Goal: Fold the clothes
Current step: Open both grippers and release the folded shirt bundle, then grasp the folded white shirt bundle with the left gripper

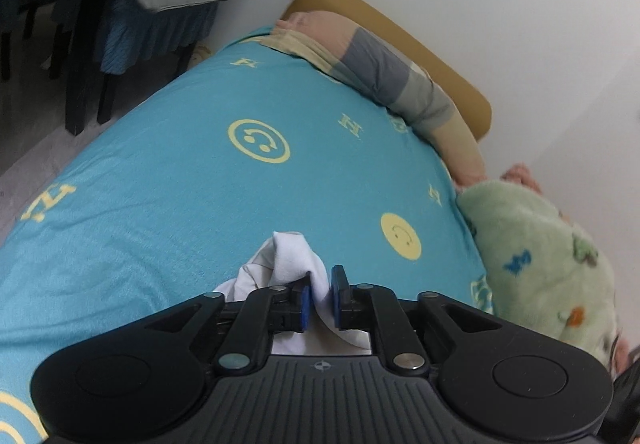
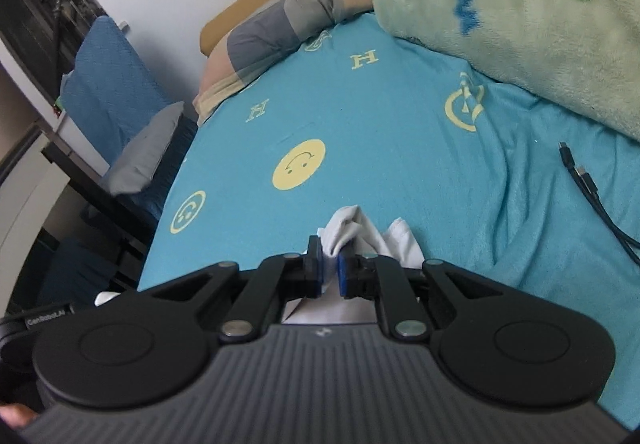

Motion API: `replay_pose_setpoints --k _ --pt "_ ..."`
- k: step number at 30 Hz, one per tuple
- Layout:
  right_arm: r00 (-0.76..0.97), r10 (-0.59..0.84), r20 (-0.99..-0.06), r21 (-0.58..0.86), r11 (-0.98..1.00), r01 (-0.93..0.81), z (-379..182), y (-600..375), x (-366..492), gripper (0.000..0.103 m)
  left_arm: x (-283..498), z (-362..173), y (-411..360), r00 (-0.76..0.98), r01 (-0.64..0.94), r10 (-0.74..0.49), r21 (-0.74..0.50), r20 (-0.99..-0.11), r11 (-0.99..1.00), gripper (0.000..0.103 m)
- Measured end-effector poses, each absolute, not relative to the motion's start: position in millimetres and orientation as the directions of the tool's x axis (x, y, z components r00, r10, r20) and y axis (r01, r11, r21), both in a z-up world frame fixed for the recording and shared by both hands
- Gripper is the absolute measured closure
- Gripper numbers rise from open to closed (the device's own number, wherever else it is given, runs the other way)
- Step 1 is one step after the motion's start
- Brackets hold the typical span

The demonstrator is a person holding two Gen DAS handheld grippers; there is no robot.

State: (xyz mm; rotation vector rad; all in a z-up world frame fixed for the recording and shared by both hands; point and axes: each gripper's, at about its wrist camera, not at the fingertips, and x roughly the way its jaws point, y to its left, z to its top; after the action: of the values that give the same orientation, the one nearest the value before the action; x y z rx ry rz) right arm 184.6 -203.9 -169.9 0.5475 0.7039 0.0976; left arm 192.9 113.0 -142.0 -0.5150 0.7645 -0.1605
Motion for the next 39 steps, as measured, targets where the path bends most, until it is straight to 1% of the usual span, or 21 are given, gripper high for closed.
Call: replay_pose_setpoints --k 1,2,4,5,6,8,13,16,17,18,21,24,28,33,36,39 --pt "0.759 0.270 -0.592 0.511 0.855 0.094 -169.5 -203.8 185.1 0.088 192.2 -140.4 111.5 0.711 -0.026 -0.332 -0.495 -0.620 0.869 0.055" --pt "0.754 0.279 -0.594 0.517 0.851 0.092 -167.8 -204.4 185.0 0.087 189.4 -137.6 109.1 0.710 -0.007 -0.339 -0.487 -0.617 0.873 0.039" --pt "0.744 0.298 -0.598 0.530 0.844 0.088 -164.5 -205.7 184.9 0.079 181.5 -130.1 100.4 0.721 0.026 -0.327 -0.448 -0.611 0.894 0.029" --pt "0.743 0.308 -0.594 0.536 0.840 0.080 -161.8 -205.7 181.8 0.066 177.4 -126.2 95.7 0.728 0.042 -0.320 -0.427 -0.607 0.903 0.023" --pt "0.744 0.320 -0.587 0.542 0.838 0.067 -158.2 -205.1 176.4 0.047 173.0 -122.9 91.4 0.732 0.055 -0.314 -0.407 -0.604 0.912 0.021" --pt "0.750 0.332 -0.572 0.540 0.841 0.040 -151.2 -202.5 164.4 0.026 164.6 -121.3 84.7 0.727 0.076 -0.317 -0.388 -0.609 0.919 0.020" --pt "0.756 0.319 -0.572 0.452 0.892 -0.034 -143.4 -184.5 137.8 0.026 154.4 -127.1 69.6 0.702 0.098 -0.290 -0.315 -0.651 0.944 0.019" --pt "0.753 0.298 -0.586 0.379 0.923 -0.070 -149.6 -171.4 146.1 0.028 157.8 -135.0 62.5 0.696 0.098 -0.249 -0.254 -0.674 0.962 0.018" --pt "0.753 0.290 -0.591 0.353 0.932 -0.082 -152.0 -166.9 149.7 0.035 161.9 -138.5 61.3 0.699 0.092 -0.231 -0.235 -0.676 0.968 0.018" --pt "0.753 0.283 -0.594 0.335 0.938 -0.088 -156.2 -164.8 153.9 0.039 165.9 -141.9 60.1 0.703 0.087 -0.213 -0.215 -0.678 0.973 0.018" --pt "0.756 0.267 -0.598 0.305 0.948 -0.094 -172.9 -163.3 168.1 0.044 180.3 -155.6 60.1 0.699 0.066 -0.186 -0.196 -0.691 0.978 0.018" --pt "0.759 0.251 -0.600 0.273 0.957 -0.100 -189.6 -161.9 182.2 0.044 188.6 -170.6 62.1 0.694 0.048 -0.177 -0.201 -0.697 0.978 0.018" --pt "0.769 0.221 -0.600 0.206 0.971 -0.118 -192.5 -152.3 182.1 0.042 186.1 -174.2 55.3 0.708 0.074 -0.151 -0.141 -0.690 0.987 0.016" --pt "0.761 0.221 -0.610 0.228 0.969 -0.098 -181.5 -154.4 177.8 0.043 177.5 -166.1 55.8 0.705 0.069 -0.146 -0.138 -0.694 0.988 0.016" --pt "0.764 0.234 -0.602 0.251 0.963 -0.097 -169.3 -156.4 166.1 0.042 162.5 -155.5 54.5 0.711 0.083 -0.142 -0.118 -0.689 0.989 0.016" --pt "0.769 0.243 -0.591 0.260 0.960 -0.104 -154.7 -157.4 148.0 0.042 143.1 -142.6 57.8 0.710 0.080 -0.151 -0.134 -0.688 0.988 0.016"
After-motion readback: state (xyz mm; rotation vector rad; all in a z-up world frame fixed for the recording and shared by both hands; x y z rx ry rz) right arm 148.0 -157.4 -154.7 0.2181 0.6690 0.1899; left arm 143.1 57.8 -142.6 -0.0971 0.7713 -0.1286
